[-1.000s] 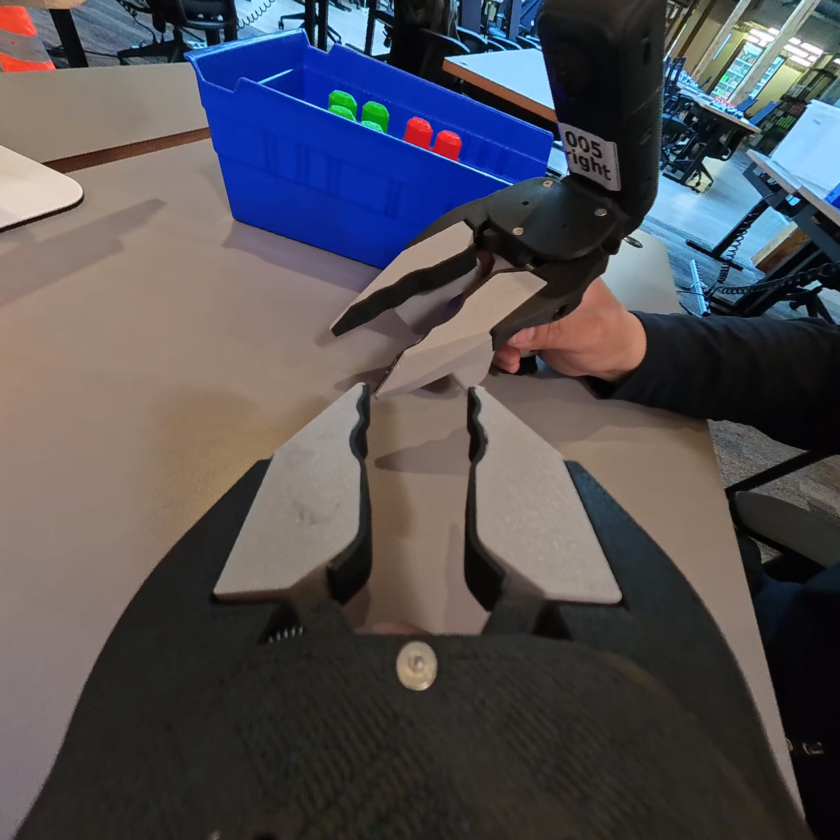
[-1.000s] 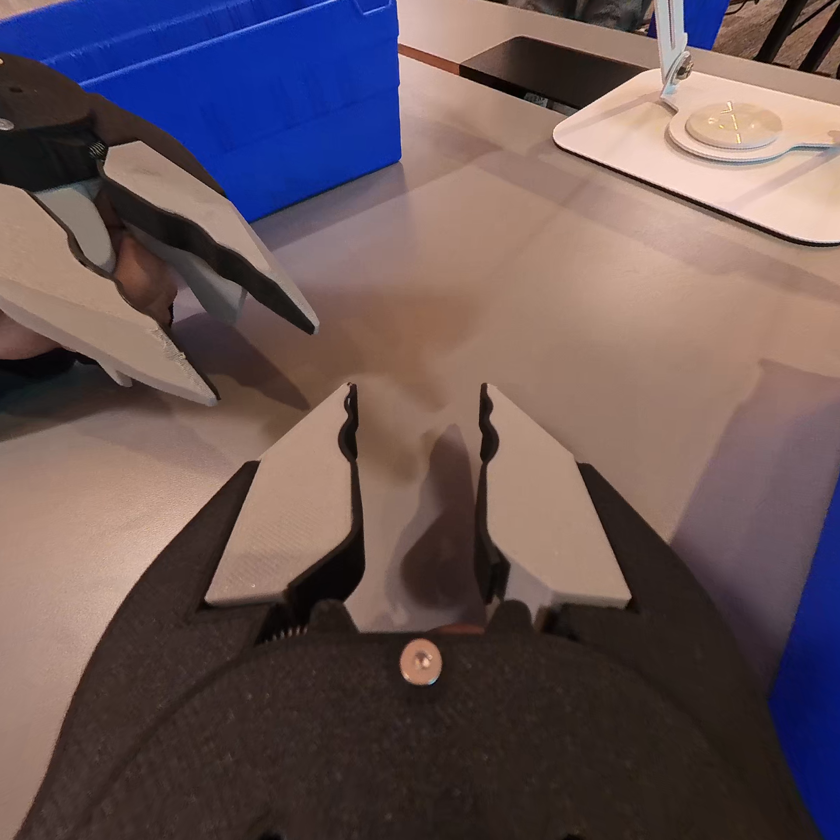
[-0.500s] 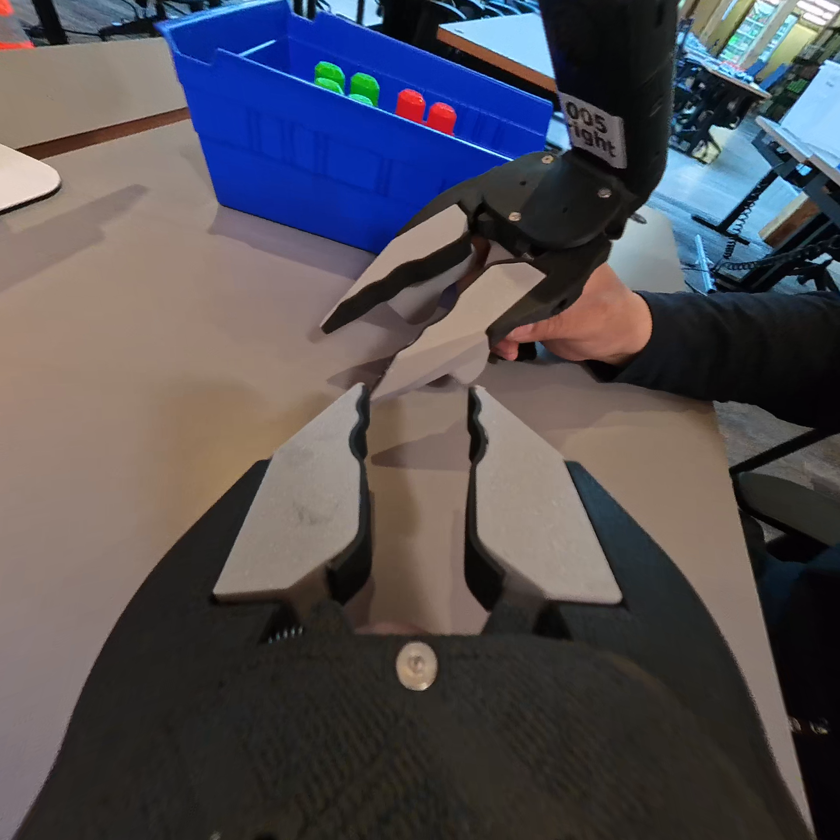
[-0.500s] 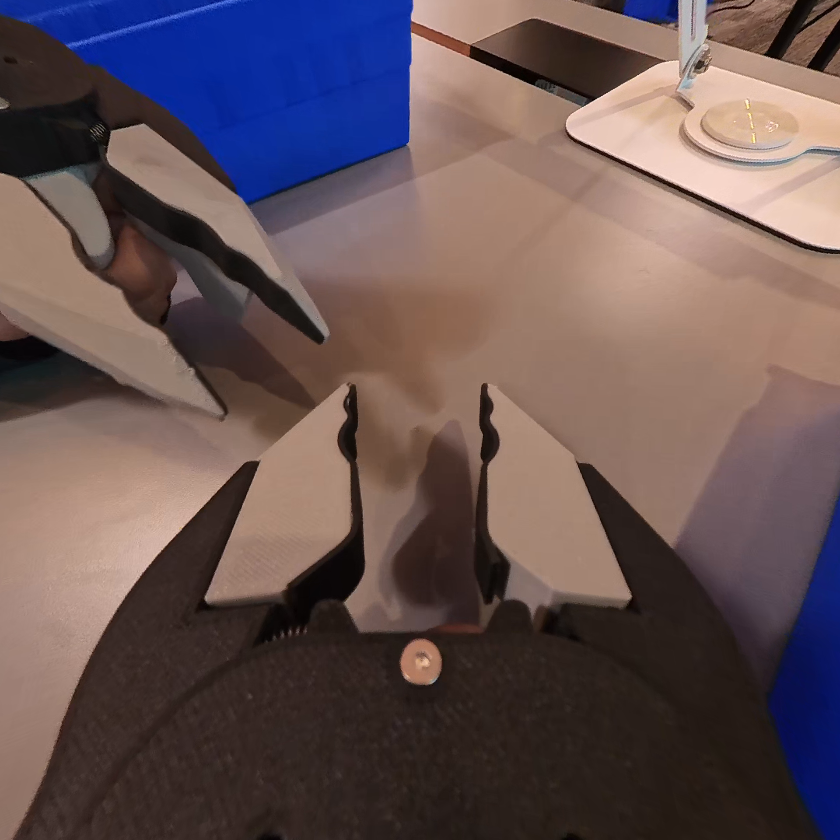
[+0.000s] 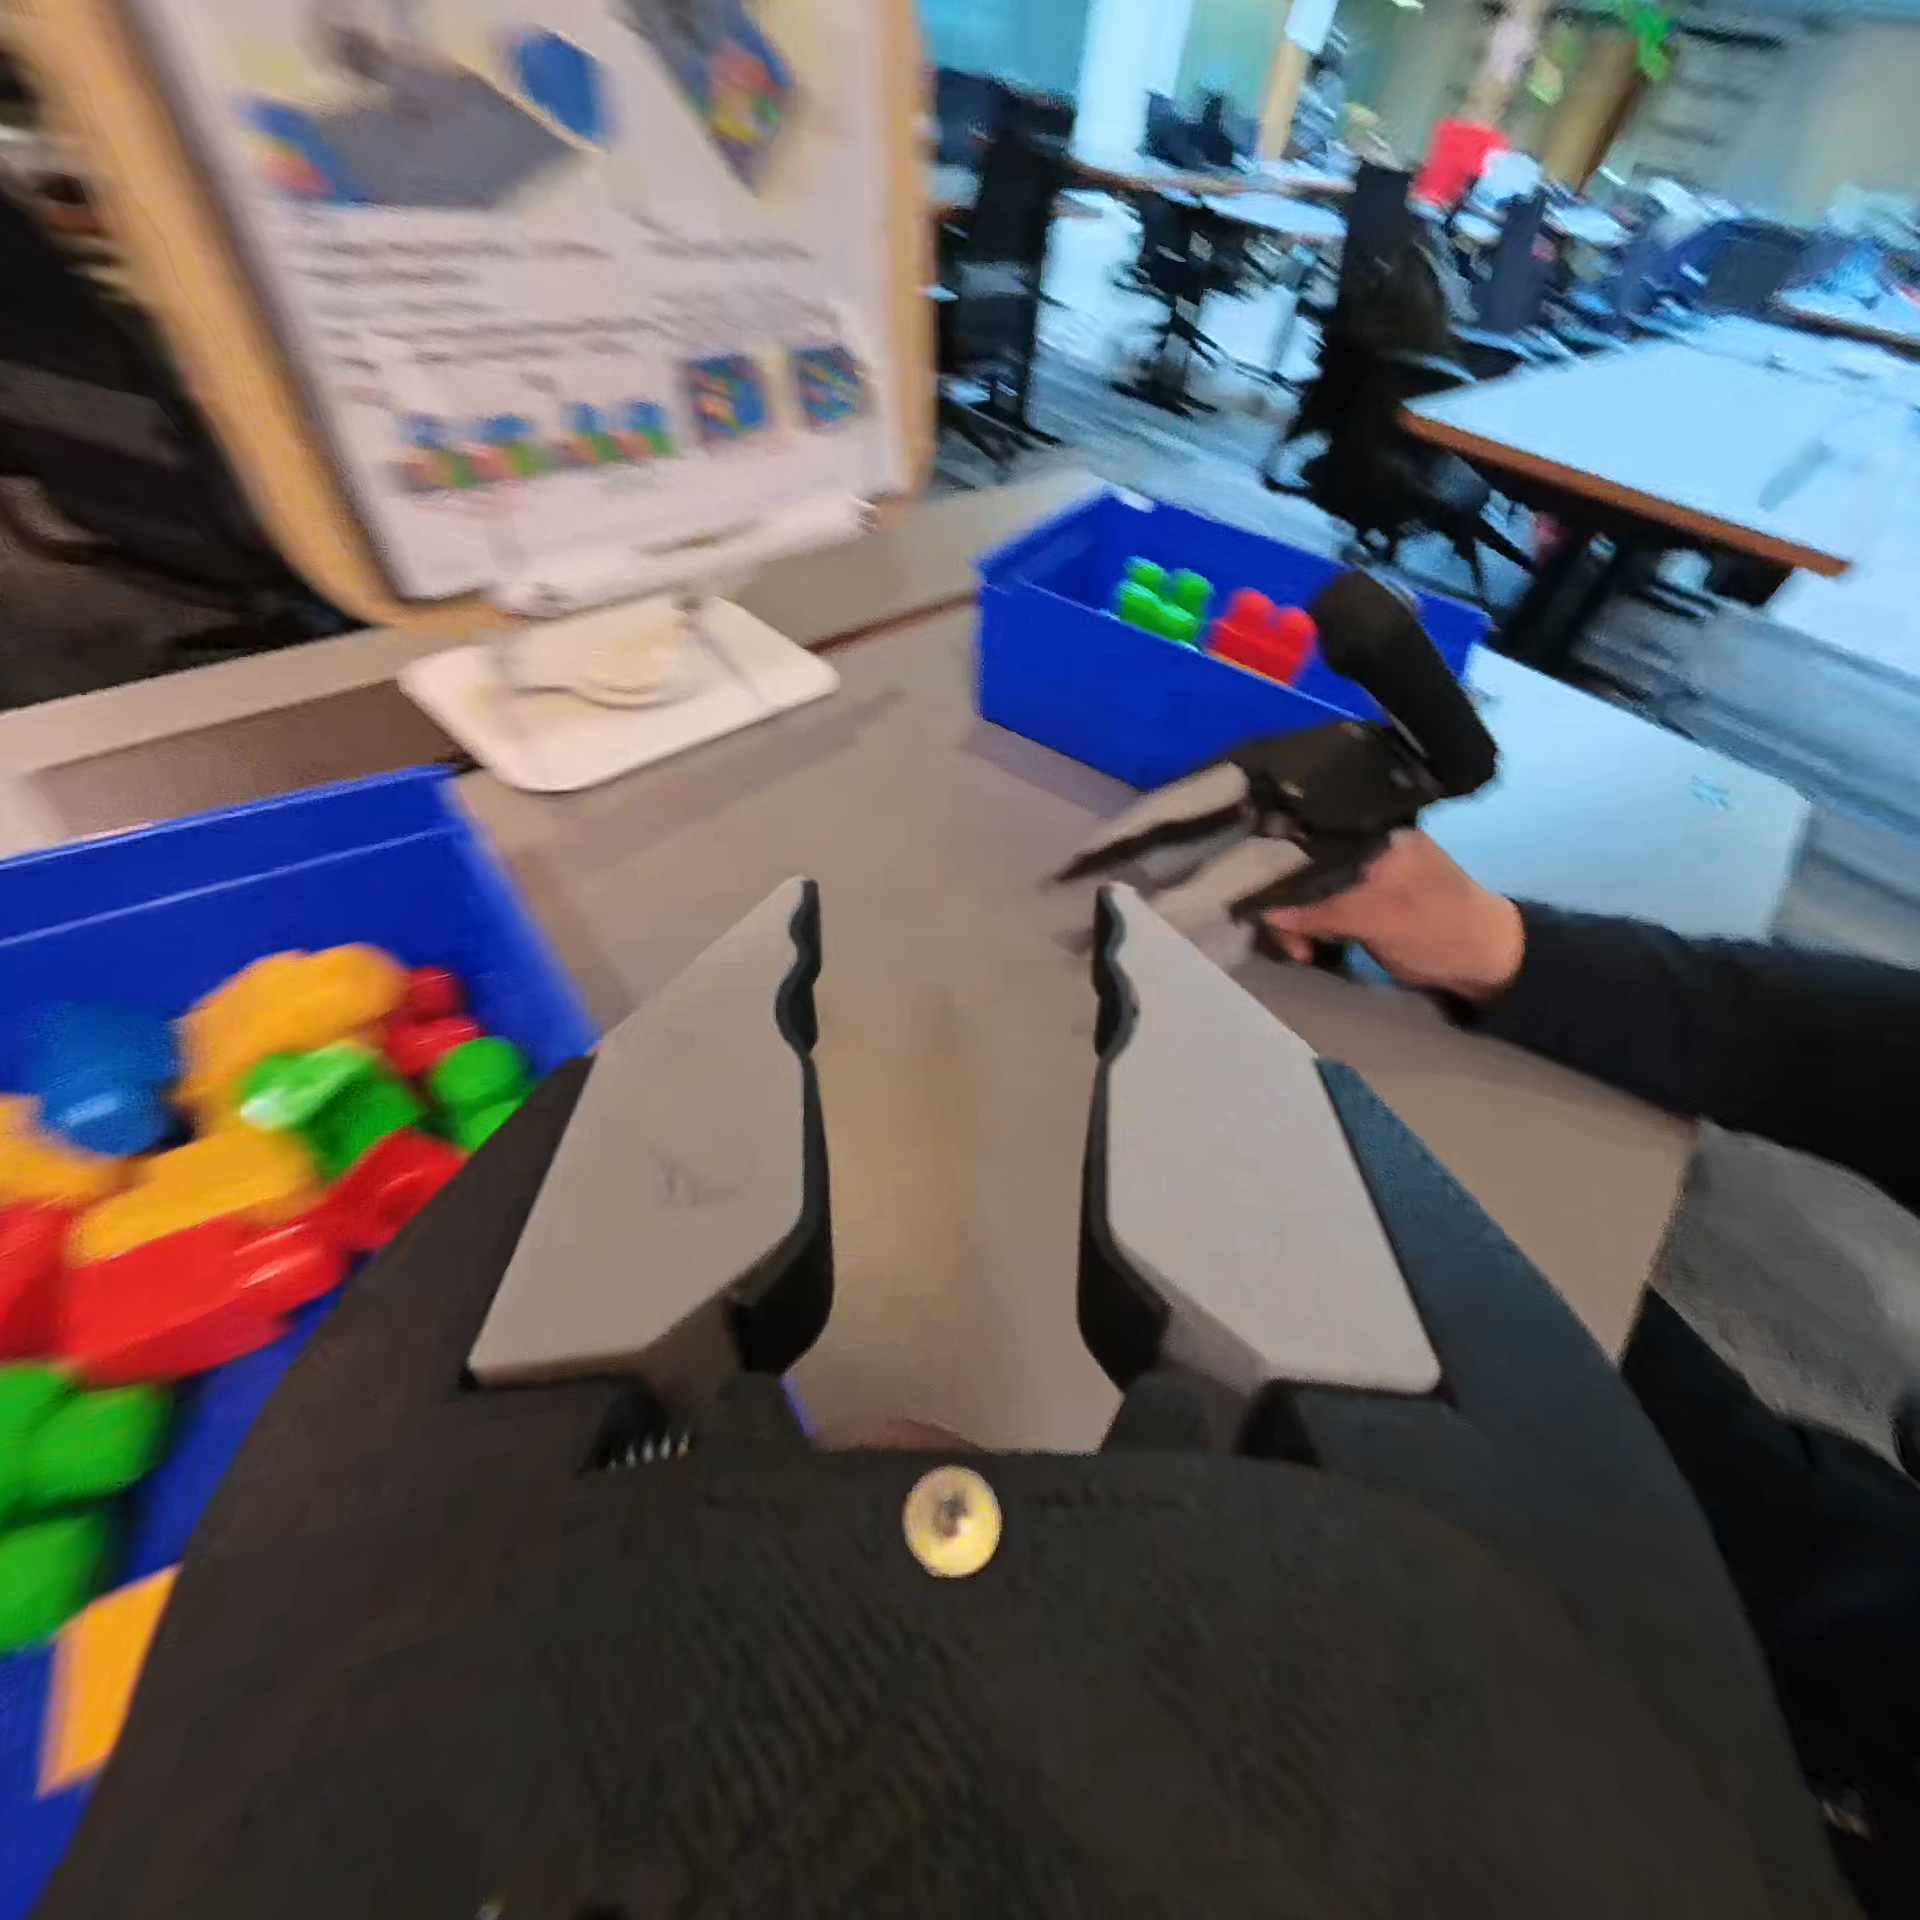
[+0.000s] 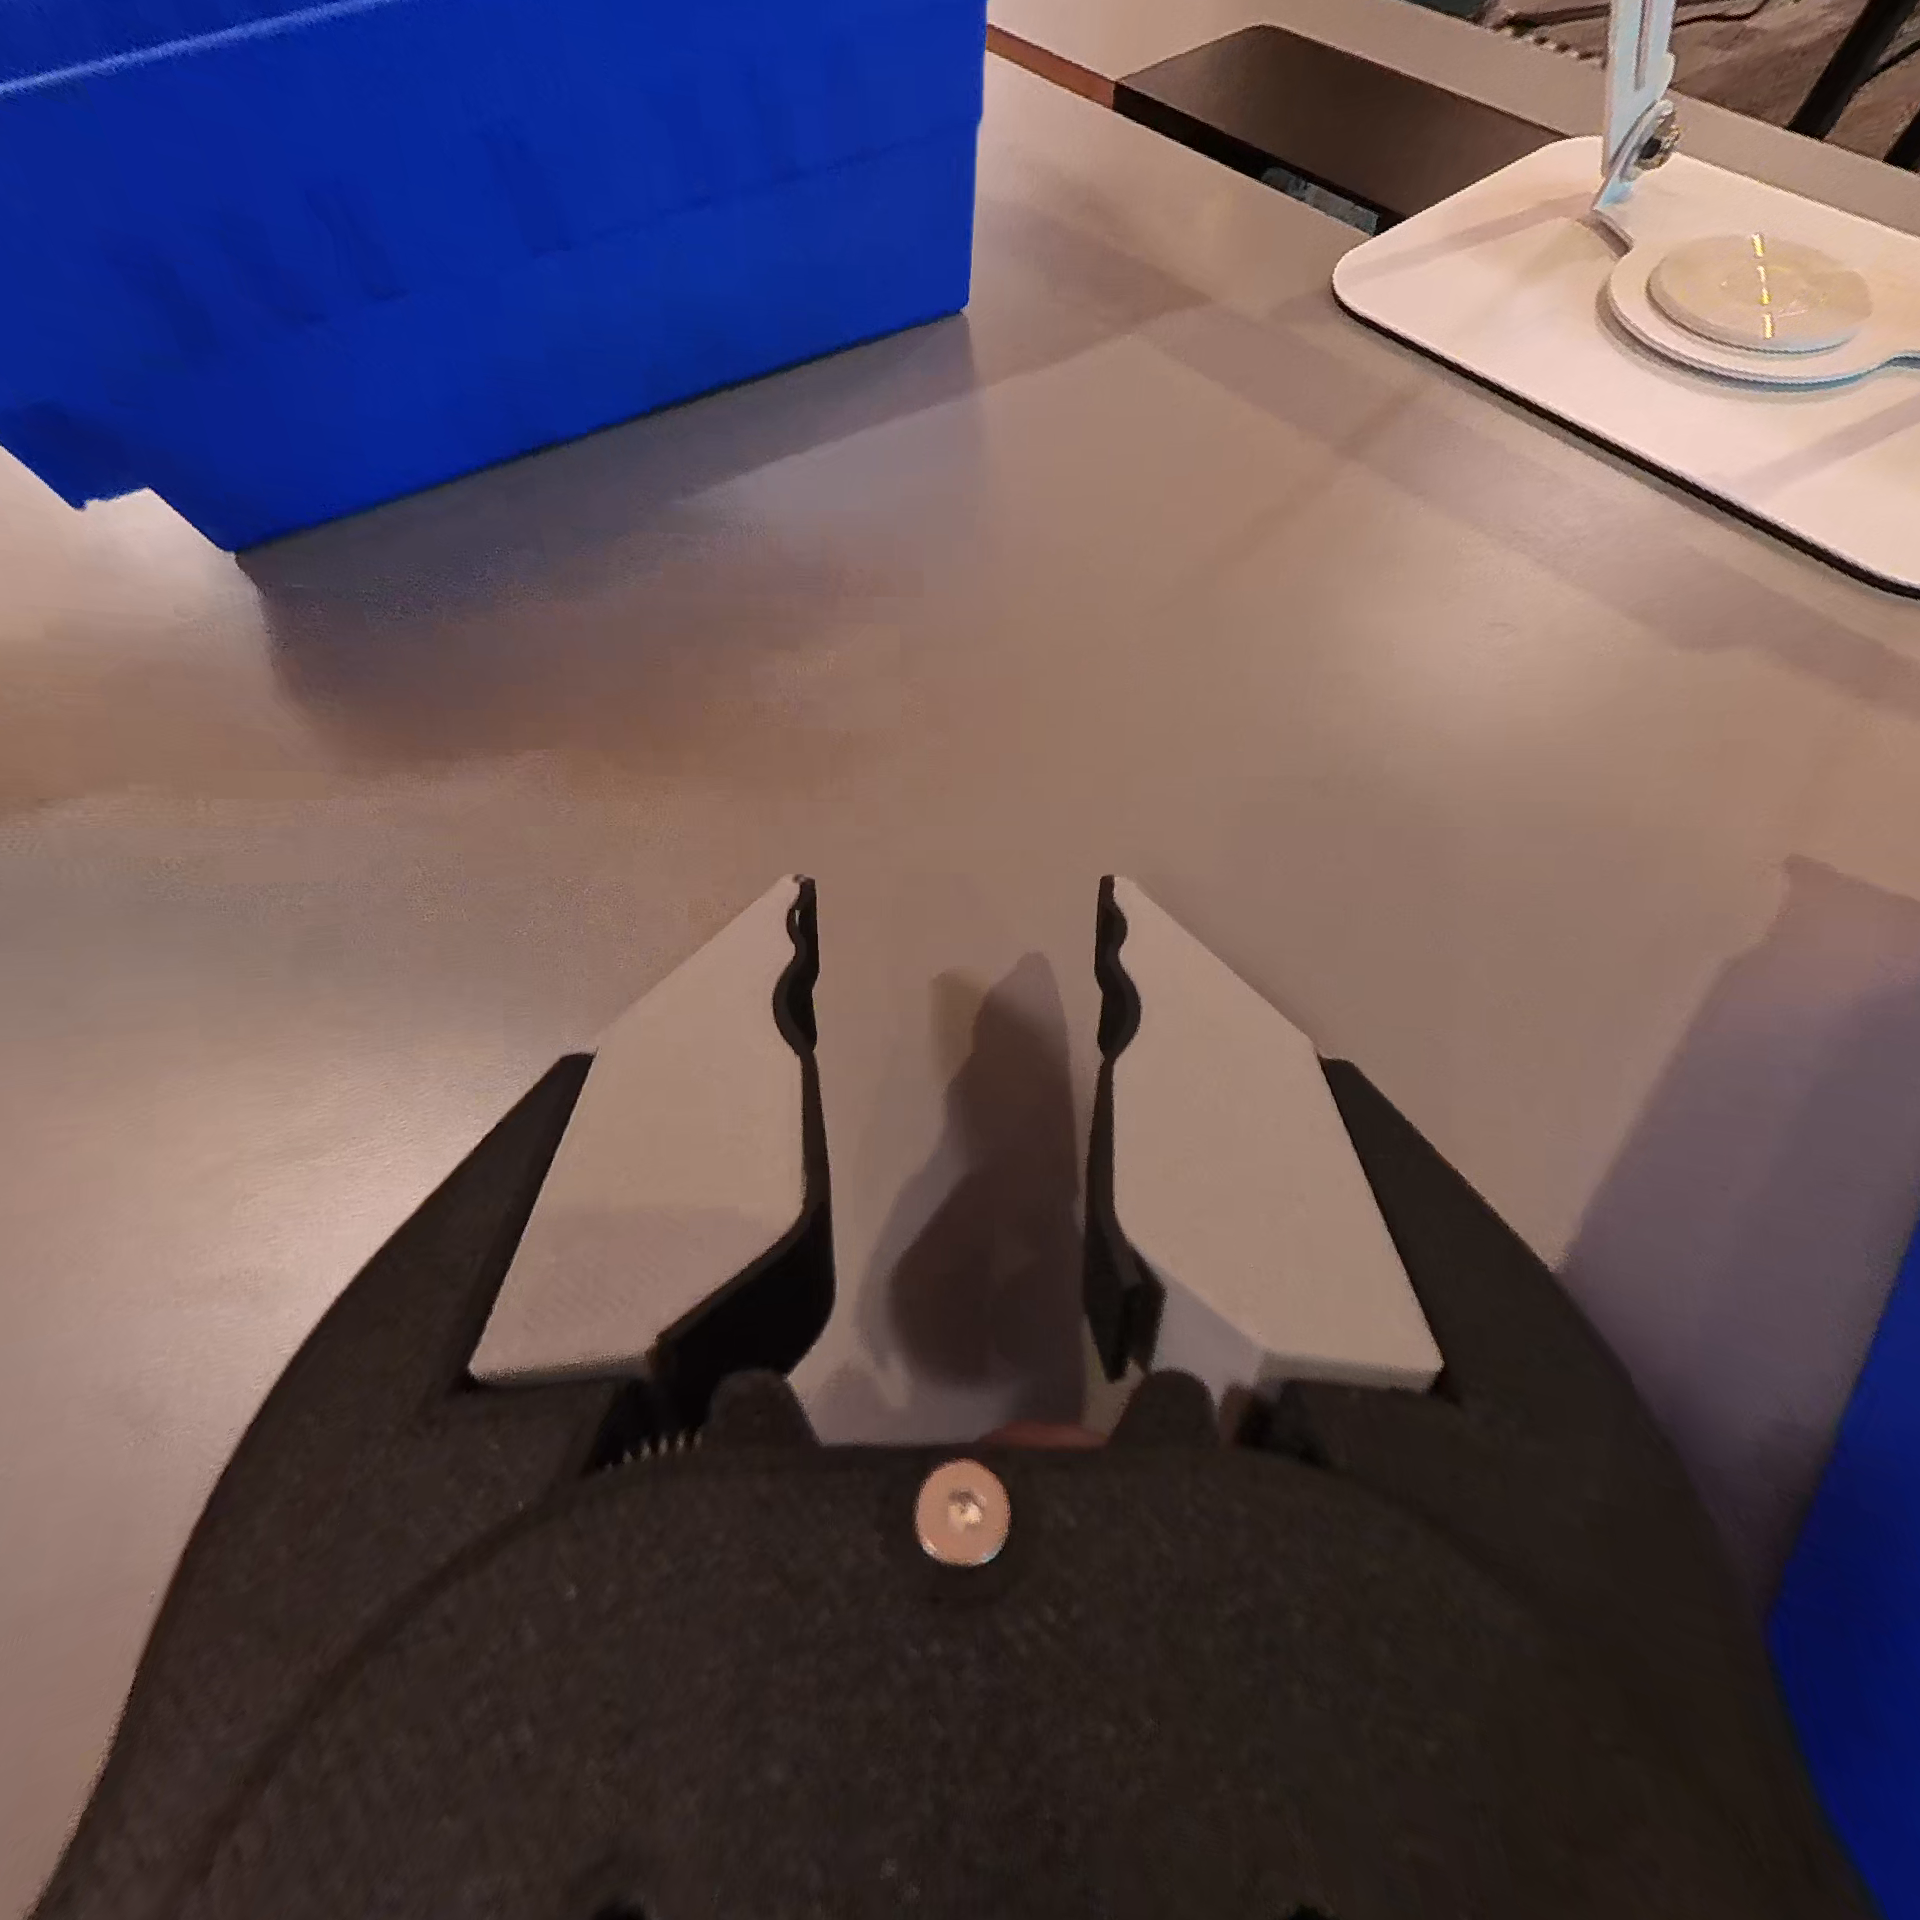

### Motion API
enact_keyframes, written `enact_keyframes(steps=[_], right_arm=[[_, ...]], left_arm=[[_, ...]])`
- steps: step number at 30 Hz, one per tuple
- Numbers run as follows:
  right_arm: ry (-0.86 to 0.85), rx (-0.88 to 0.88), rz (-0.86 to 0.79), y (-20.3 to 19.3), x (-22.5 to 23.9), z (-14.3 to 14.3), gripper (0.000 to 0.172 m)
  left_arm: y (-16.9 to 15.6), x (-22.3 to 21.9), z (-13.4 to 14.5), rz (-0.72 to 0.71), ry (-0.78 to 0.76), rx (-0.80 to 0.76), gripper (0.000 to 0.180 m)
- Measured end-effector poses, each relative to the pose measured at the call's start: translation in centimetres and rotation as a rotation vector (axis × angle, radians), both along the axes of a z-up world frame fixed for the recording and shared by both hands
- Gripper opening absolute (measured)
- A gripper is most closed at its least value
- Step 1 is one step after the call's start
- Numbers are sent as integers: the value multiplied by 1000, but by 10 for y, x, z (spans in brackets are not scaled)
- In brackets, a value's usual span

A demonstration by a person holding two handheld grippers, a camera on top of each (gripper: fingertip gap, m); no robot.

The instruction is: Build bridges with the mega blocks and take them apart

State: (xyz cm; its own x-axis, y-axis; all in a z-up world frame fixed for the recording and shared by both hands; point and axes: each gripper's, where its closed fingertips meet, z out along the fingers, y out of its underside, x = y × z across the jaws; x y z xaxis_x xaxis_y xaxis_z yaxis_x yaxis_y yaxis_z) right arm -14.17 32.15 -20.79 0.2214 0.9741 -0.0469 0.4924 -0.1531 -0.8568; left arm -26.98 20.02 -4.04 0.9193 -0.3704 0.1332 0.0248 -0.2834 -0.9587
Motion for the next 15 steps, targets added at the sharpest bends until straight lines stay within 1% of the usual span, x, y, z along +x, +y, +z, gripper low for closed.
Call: enact_keyframes(steps=[1, 2, 3, 4, 6, 10, 13, 15], right_arm=[[-8, 8, 4, -1, 0, -1, 50], [-16, 17, 7, -2, -1, -2, 50], [-22, 26, 9, -2, -1, -2, 50], [-27, 35, 10, -3, -1, -3, 50], [-31, 47, 13, -4, -1, -3, 49], [-27, 43, 8, -3, -1, -2, 49], [-17, 30, 2, -3, 0, -1, 49], [-12, 22, 0, -2, 1, -1, 49]], left_arm=[[-3, -27, 5, 65, -4, 0, 47], [-5, -57, 0, 140, 2, -32, 45], [-7, -85, -12, 216, 2, -98, 48], [-9, -105, -25, 252, -10, -162, 53], [-13, -130, -56, 277, -36, -276, 52], [-17, -157, -113, 312, 32, -469, 53], [-18, -166, -137, 298, 101, -578, 54], [-23, -171, -153, 286, 148, -684, 54]])
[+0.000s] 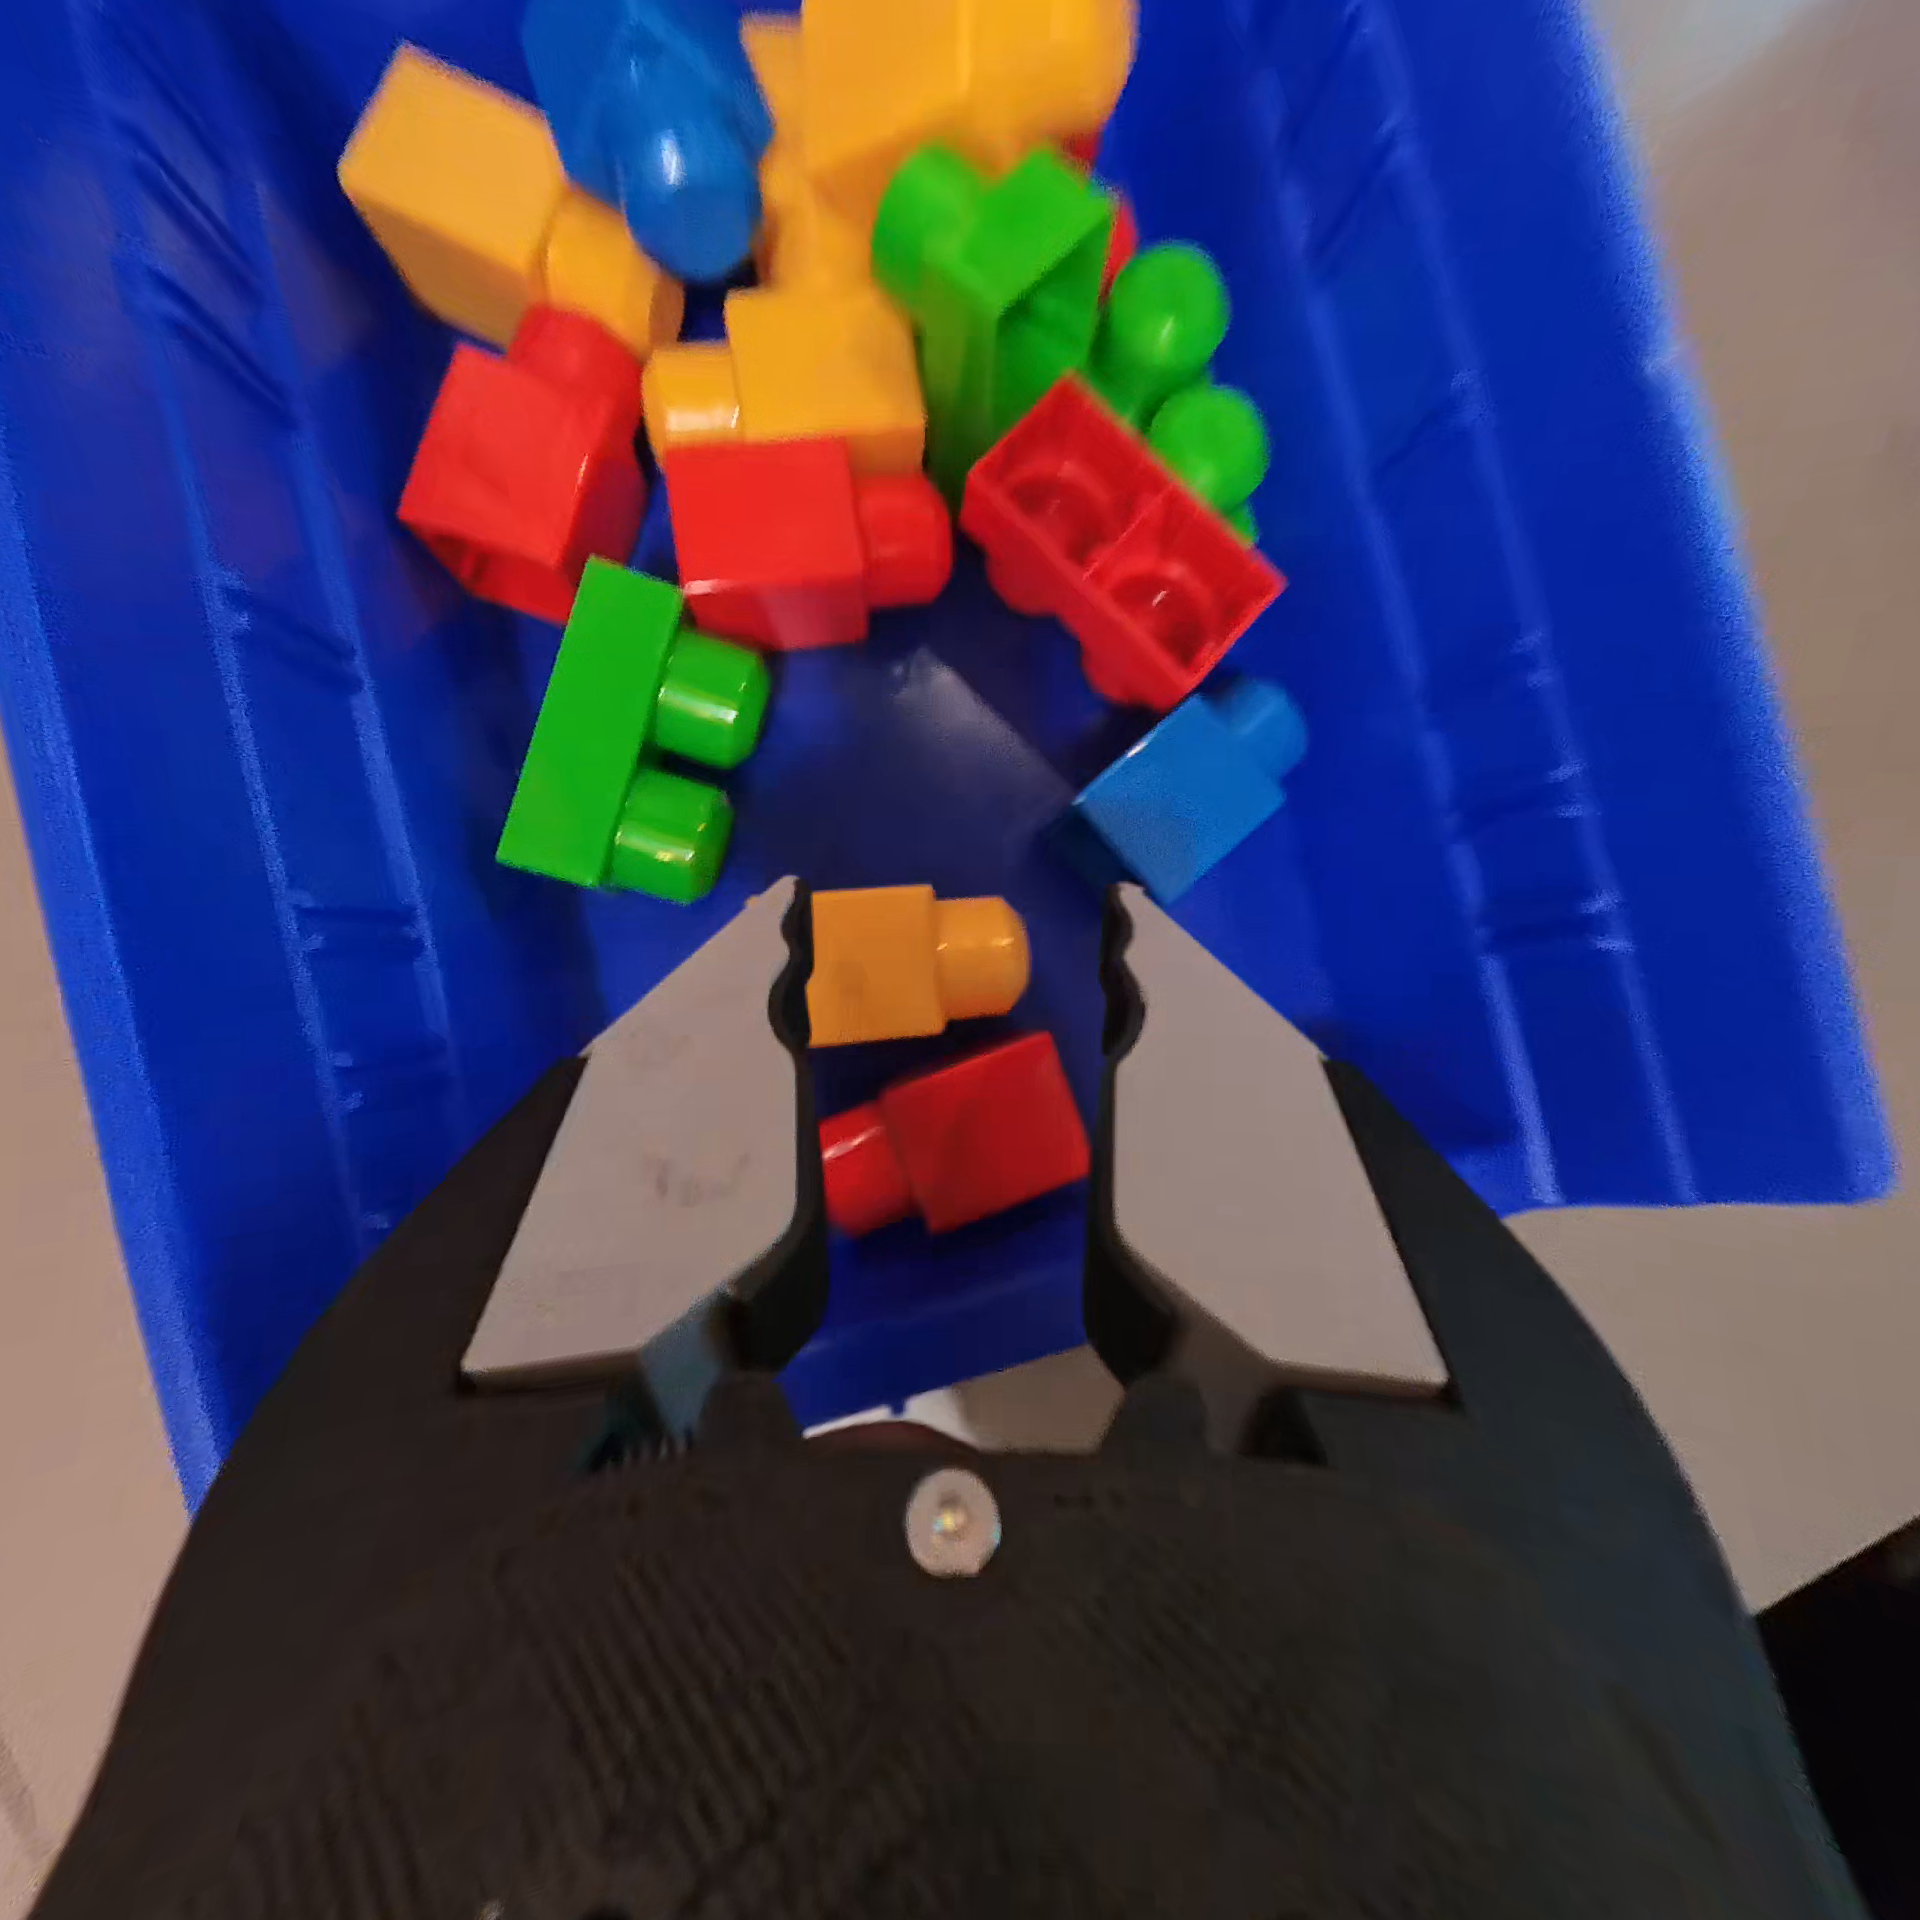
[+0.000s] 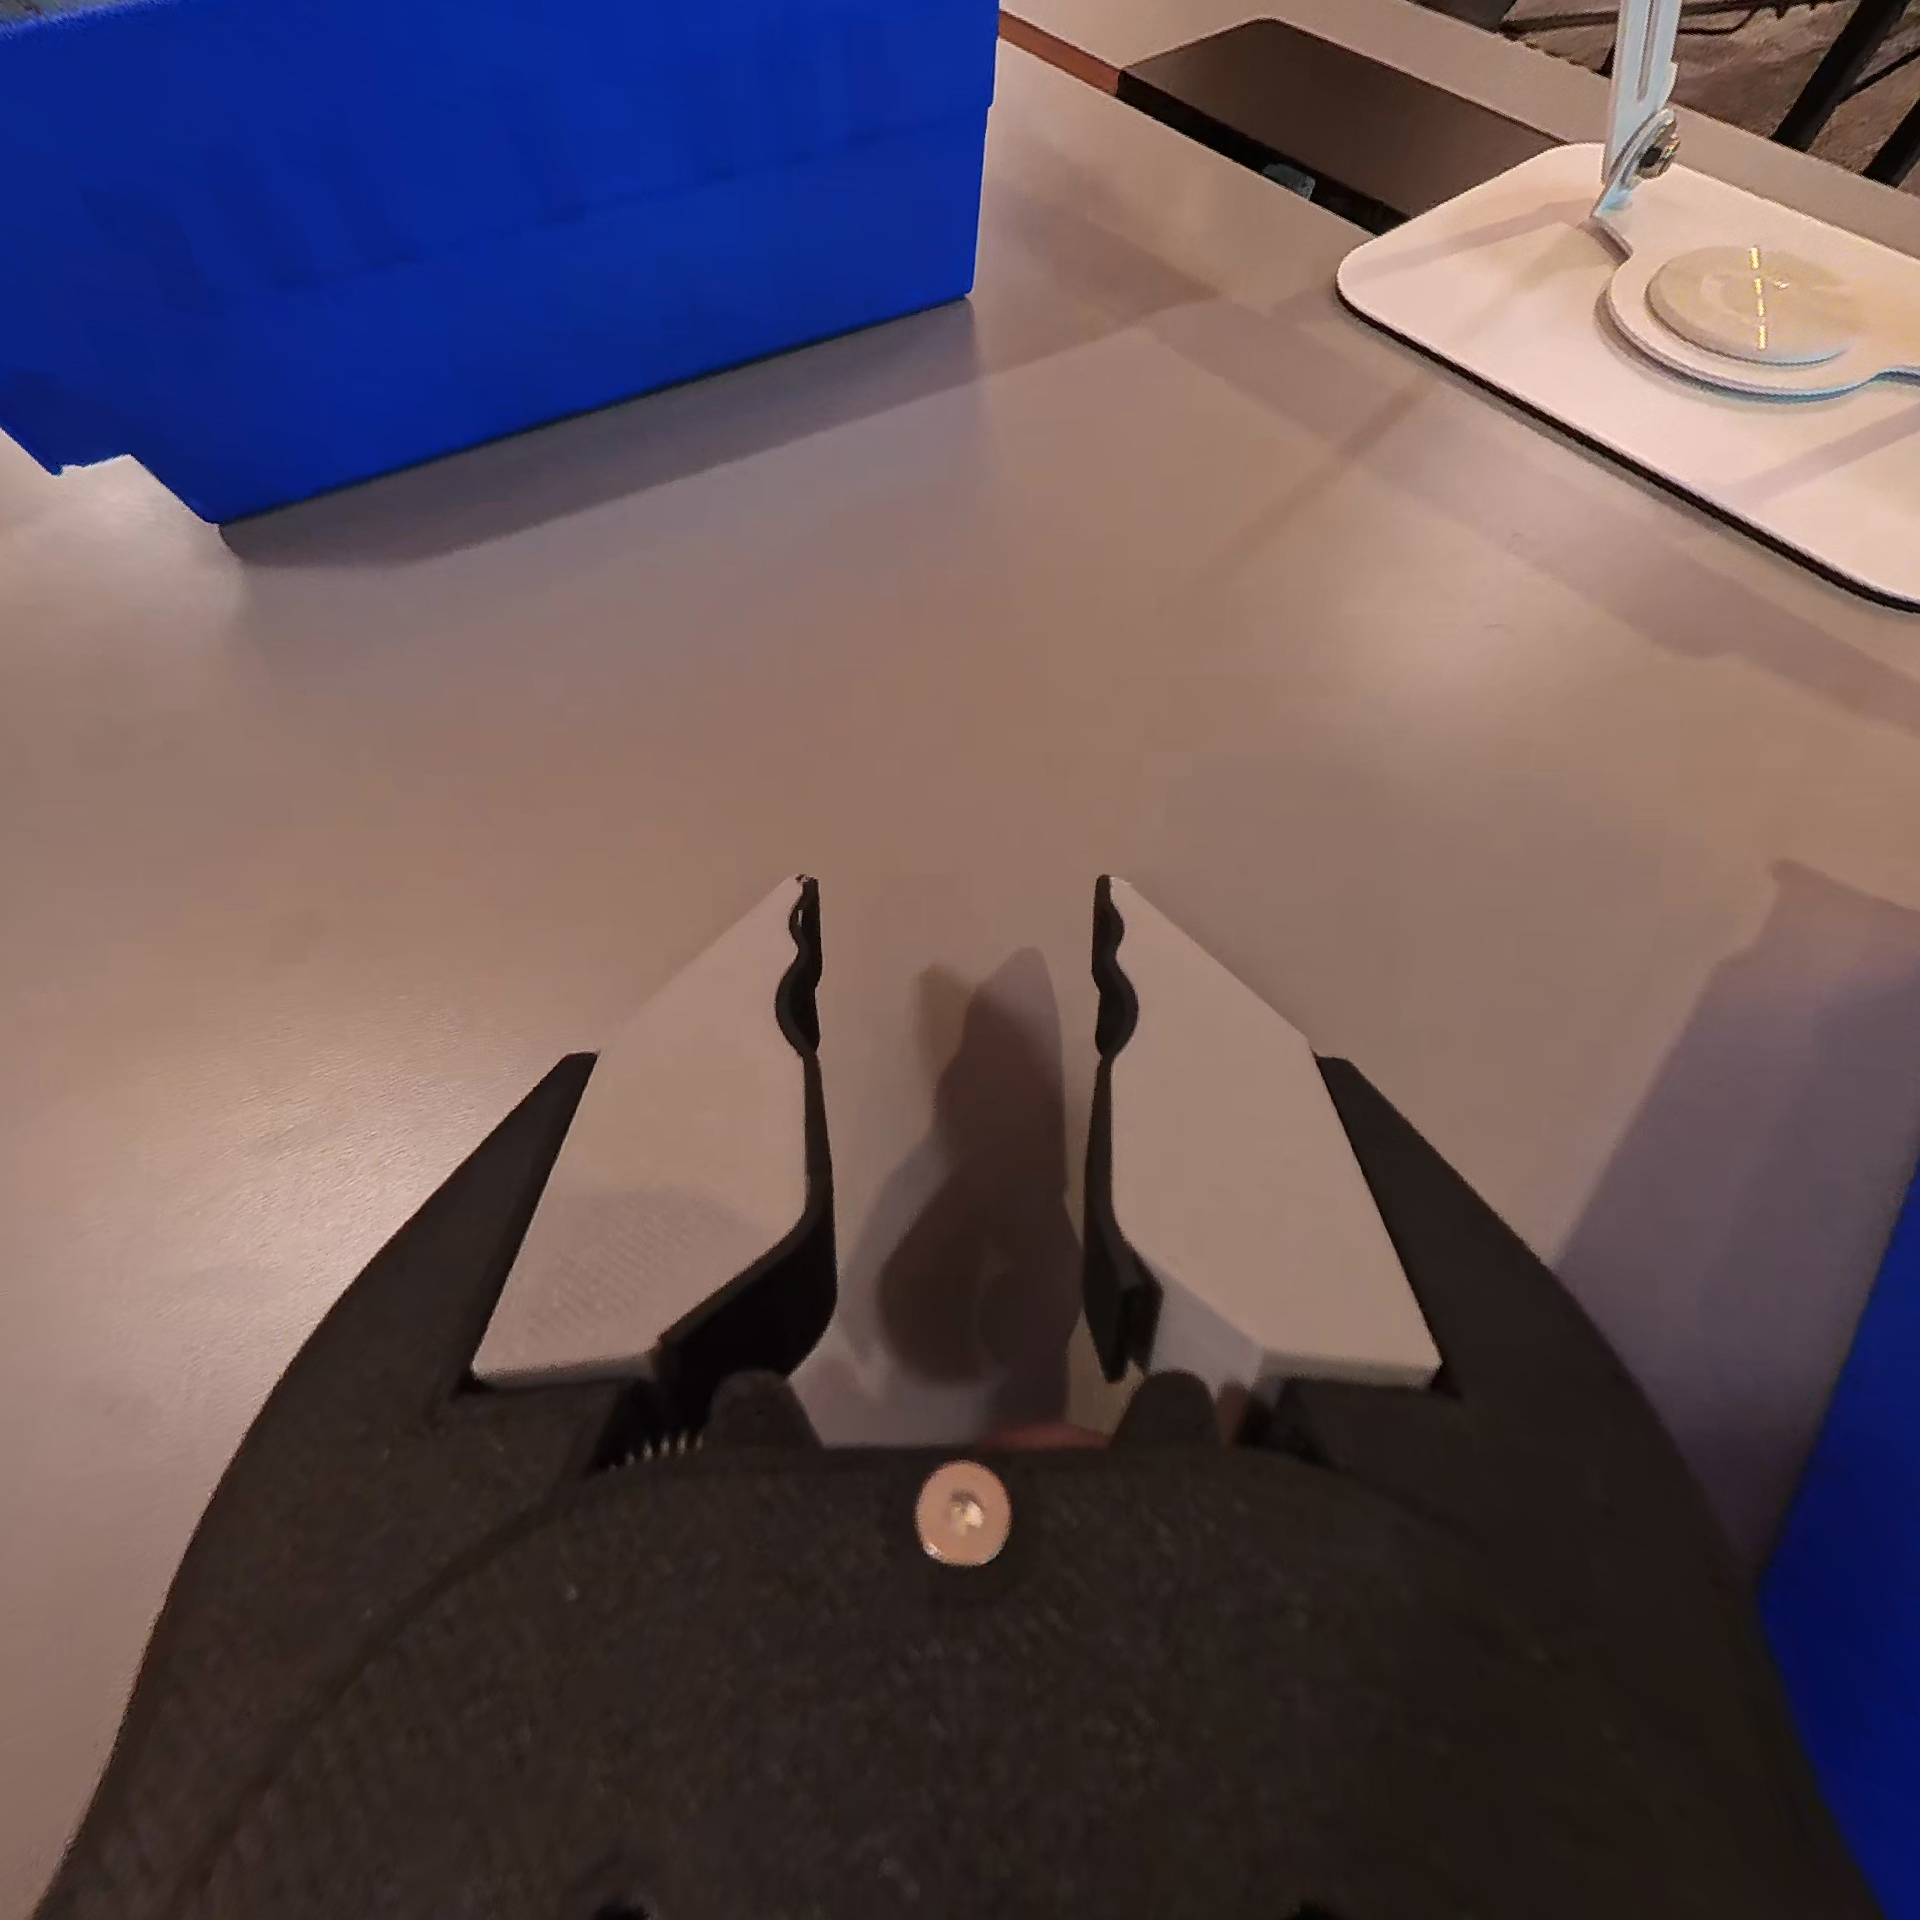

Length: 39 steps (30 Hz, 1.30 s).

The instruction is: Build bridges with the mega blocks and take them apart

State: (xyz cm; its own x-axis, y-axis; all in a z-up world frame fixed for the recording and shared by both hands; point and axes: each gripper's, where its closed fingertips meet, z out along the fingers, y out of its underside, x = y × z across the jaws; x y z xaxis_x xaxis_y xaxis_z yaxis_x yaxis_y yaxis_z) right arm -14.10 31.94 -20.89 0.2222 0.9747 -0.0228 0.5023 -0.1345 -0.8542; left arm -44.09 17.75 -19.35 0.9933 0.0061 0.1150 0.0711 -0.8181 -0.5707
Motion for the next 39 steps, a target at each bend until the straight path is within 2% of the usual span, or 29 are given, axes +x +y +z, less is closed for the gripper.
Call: enact_keyframes(steps=[2, 5, 7, 8, 9, 12, 15, 21, 24, 28, 34, 36, 39], right_arm=[[4, -5, -1, 0, 0, 0, 49], [-1, -7, 1, 0, 0, 0, 49], [-6, -5, 3, 0, 0, -1, 49], [-5, -2, 4, -1, 0, -1, 49], [-4, 1, 5, -1, 0, -1, 49], [-4, 0, 9, -1, 0, 0, 49], [-11, -2, 14, -2, -1, -2, 49], [-18, 7, 21, -3, -1, -2, 48], [-19, 9, 22, -3, -2, -2, 48], [-21, 13, 24, -4, -2, -2, 48], [-14, 8, 20, -3, -1, -2, 48], [-13, 1, 20, -3, -1, -2, 48], [-10, 1, 18, -3, -1, -1, 48]], left_arm=[[-1, -11, -10, 11, 50, -65, 49], [7, -5, -10, 3, -15, -73, 47], [-5, 2, -28, -21, -50, -207, 50], [-11, -5, -38, -22, 13, -276, 60], [-12, -15, -43, -4, 95, -304, 60], [-10, -20, -42, -26, 180, -297, 51], [-11, -26, -38, -17, 225, -309, 53], [-5, -30, 3, -43, 252, -192, 48], [-9, -27, 14, -137, 276, -181, 49], [-25, -39, 1, -229, 394, -294, 51], [-30, -44, -24, -328, 454, -399, 51], [-30, -45, -36, -339, 461, -437, 38], [-22, -42, -33, -335, 459, -395, 36]])
